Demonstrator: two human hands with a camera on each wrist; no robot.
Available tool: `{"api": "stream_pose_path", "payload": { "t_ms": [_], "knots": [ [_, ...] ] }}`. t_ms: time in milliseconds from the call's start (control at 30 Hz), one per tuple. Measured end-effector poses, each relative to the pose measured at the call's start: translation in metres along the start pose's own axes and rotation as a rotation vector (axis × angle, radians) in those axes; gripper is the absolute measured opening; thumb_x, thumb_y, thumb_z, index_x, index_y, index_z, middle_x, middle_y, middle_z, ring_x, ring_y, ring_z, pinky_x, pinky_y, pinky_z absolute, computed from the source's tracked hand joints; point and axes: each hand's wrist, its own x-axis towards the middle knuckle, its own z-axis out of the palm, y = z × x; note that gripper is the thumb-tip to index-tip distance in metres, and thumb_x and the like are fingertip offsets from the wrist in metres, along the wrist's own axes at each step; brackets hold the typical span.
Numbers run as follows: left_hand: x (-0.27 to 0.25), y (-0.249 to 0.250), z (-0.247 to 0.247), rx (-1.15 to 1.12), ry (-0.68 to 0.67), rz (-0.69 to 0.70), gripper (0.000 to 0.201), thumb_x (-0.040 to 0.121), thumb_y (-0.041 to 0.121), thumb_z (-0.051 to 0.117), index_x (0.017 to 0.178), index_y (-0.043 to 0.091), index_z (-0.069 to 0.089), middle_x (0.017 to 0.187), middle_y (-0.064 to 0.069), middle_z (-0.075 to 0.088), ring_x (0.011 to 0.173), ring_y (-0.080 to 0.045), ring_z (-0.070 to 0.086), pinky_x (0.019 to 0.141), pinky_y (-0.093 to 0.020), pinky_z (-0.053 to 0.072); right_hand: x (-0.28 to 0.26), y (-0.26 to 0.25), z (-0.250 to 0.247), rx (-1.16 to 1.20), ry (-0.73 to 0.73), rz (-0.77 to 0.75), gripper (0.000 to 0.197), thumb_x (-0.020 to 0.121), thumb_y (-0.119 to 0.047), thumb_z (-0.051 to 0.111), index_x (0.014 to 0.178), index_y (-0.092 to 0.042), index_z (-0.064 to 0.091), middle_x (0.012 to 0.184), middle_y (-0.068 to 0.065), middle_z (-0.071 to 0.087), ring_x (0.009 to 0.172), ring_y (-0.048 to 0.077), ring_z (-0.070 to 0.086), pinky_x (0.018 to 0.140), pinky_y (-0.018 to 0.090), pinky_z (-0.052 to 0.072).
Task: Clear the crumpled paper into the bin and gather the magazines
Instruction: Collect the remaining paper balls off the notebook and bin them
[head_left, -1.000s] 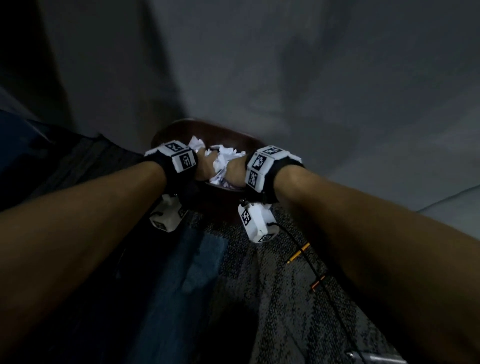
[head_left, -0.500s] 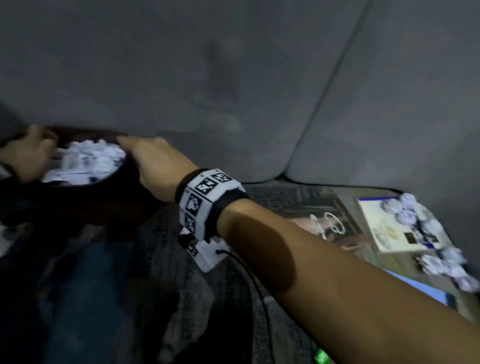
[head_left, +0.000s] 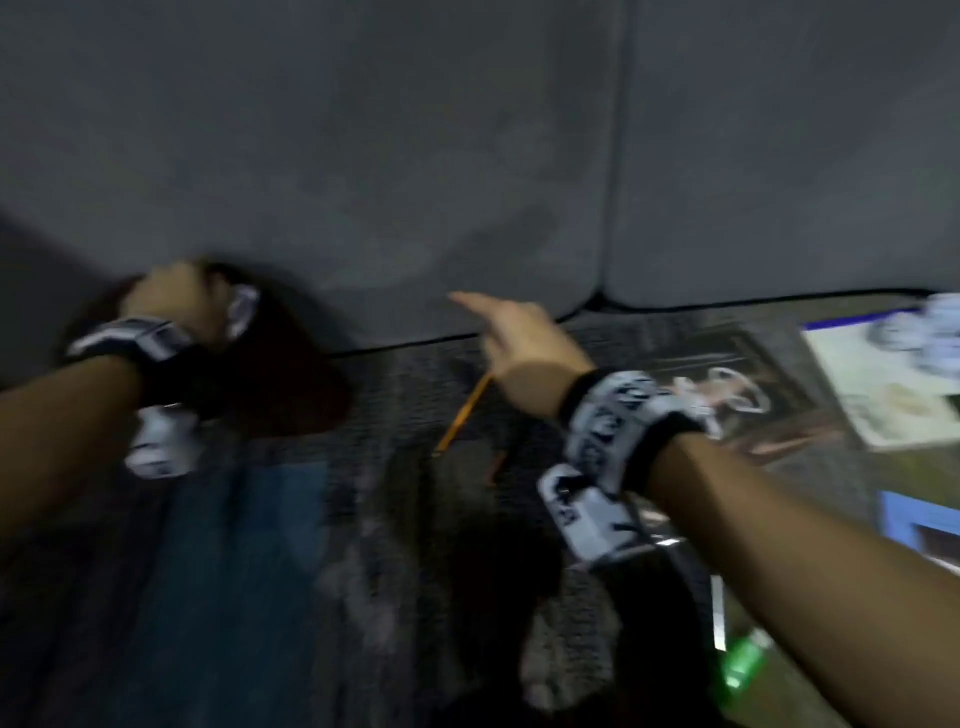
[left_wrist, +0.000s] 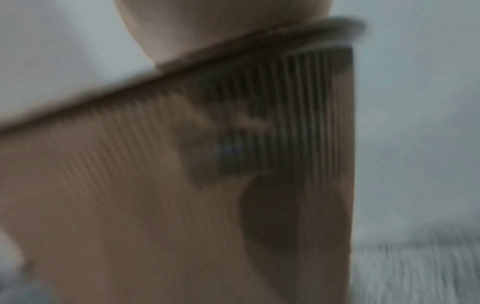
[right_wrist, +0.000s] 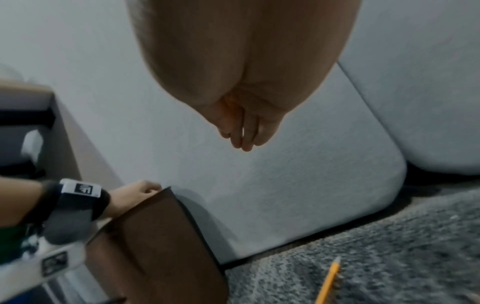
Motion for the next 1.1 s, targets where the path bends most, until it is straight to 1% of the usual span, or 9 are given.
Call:
{"api": "stream_pose_path", "payload": {
  "t_ms": [100, 167, 233, 333, 433, 600, 867, 967, 1100],
  "knots": [
    [-0.1, 0.086, -0.108, -0.097, 0.017, -0.111, 0.034, 0.092, 0.031, 0.045, 0.093, 0.002, 0.062, 0.099, -0.033, 0.062, 0.091, -0.048, 0.06, 0.074, -0.046, 0.049, 0.004, -0.008, 0.005, 0.048, 0.005, 0.042, 0.054, 0.095, -0.003, 0.037, 0.146, -0.021, 0.037, 0.136, 0.013, 0.054, 0.104, 0.022, 0.061, 0.087, 0.022, 0.045],
    [-0.116, 0.118, -0.133, -0.139, 0.175, -0.086, 0.033, 0.095, 0.029, 0.04, 0.106, 0.001, 0.056, 0.105, -0.036, 0.059, 0.096, -0.052, 0.056, 0.077, -0.05, 0.045, 0.007, -0.012, 0.01, 0.06, -0.043, 0.05, 0.054, 0.098, -0.006, 0.035, 0.148, -0.025, 0.033, 0.123, 0.013, 0.059, 0.064, 0.004, 0.051, 0.062, 0.021, 0.04],
    [-0.116, 0.128, -0.138, -0.176, 0.218, -0.087, 0.033, 0.097, 0.03, 0.035, 0.112, 0.004, 0.048, 0.104, -0.036, 0.058, 0.093, -0.052, 0.054, 0.072, -0.049, 0.041, 0.01, -0.016, 0.015, 0.045, -0.072, 0.046, 0.054, 0.099, -0.005, 0.035, 0.149, -0.025, 0.031, 0.115, 0.011, 0.06, 0.056, 0.0, 0.04, 0.058, 0.021, 0.036],
    [-0.123, 0.146, -0.139, -0.208, 0.194, 0.056, 0.029, 0.097, 0.029, 0.036, 0.106, 0.003, 0.045, 0.101, -0.034, 0.058, 0.09, -0.049, 0.054, 0.07, -0.048, 0.039, 0.016, -0.019, 0.02, 0.016, -0.073, 0.006, 0.053, 0.099, -0.004, 0.035, 0.149, -0.022, 0.032, 0.134, 0.014, 0.055, 0.086, 0.018, 0.062, 0.074, 0.023, 0.042],
    [-0.136, 0.17, -0.137, -0.245, 0.254, 0.201, 0.026, 0.094, 0.026, 0.039, 0.098, 0.001, 0.048, 0.099, -0.029, 0.056, 0.089, -0.044, 0.053, 0.075, -0.048, 0.039, 0.013, -0.019, 0.016, 0.024, -0.05, 0.001, 0.05, 0.099, -0.007, 0.035, 0.148, -0.021, 0.033, 0.141, 0.014, 0.049, 0.123, 0.027, 0.052, 0.098, 0.029, 0.042],
    [-0.175, 0.262, -0.125, -0.397, 0.263, 0.566, 0.017, 0.09, 0.021, 0.041, 0.096, 0.009, 0.051, 0.091, -0.018, 0.055, 0.084, -0.035, 0.053, 0.076, -0.044, 0.041, -0.01, 0.028, -0.007, 0.019, 0.045, 0.067, 0.044, 0.093, -0.011, 0.047, 0.137, -0.016, 0.049, 0.129, 0.01, 0.058, 0.119, 0.026, 0.053, 0.1, 0.027, 0.039],
    [-0.268, 0.496, -0.021, -0.428, -0.418, 0.942, 0.013, 0.085, 0.018, 0.047, 0.087, 0.026, 0.057, 0.077, -0.001, 0.069, 0.072, -0.027, 0.063, 0.071, -0.034, 0.051, -0.186, 0.223, -0.091, -0.171, 0.301, 0.53, 0.023, 0.076, -0.011, 0.049, 0.094, -0.017, 0.063, 0.095, 0.005, 0.062, 0.091, 0.028, 0.059, 0.084, 0.036, 0.049],
    [-0.307, 0.557, 0.009, -0.387, -0.602, 1.003, 0.015, 0.085, 0.022, 0.045, 0.087, 0.027, 0.059, 0.079, 0.005, 0.066, 0.077, -0.022, 0.064, 0.073, -0.031, 0.051, -0.266, 0.272, -0.107, -0.397, 0.509, 0.742, 0.029, 0.08, -0.03, 0.048, 0.103, -0.016, 0.06, 0.103, 0.008, 0.054, 0.099, 0.032, 0.054, 0.083, 0.038, 0.042],
    [-0.343, 0.617, 0.025, -0.371, -0.494, 1.112, 0.016, 0.083, 0.027, 0.045, 0.093, 0.026, 0.058, 0.094, 0.001, 0.063, 0.093, -0.024, 0.057, 0.083, -0.038, 0.048, -0.326, 0.32, -0.139, -0.505, 0.747, 1.123, 0.081, 0.075, -0.065, 0.056, 0.143, -0.031, 0.028, 0.143, 0.017, 0.03, 0.127, 0.038, 0.036, 0.101, 0.055, 0.033]
  ]
}}
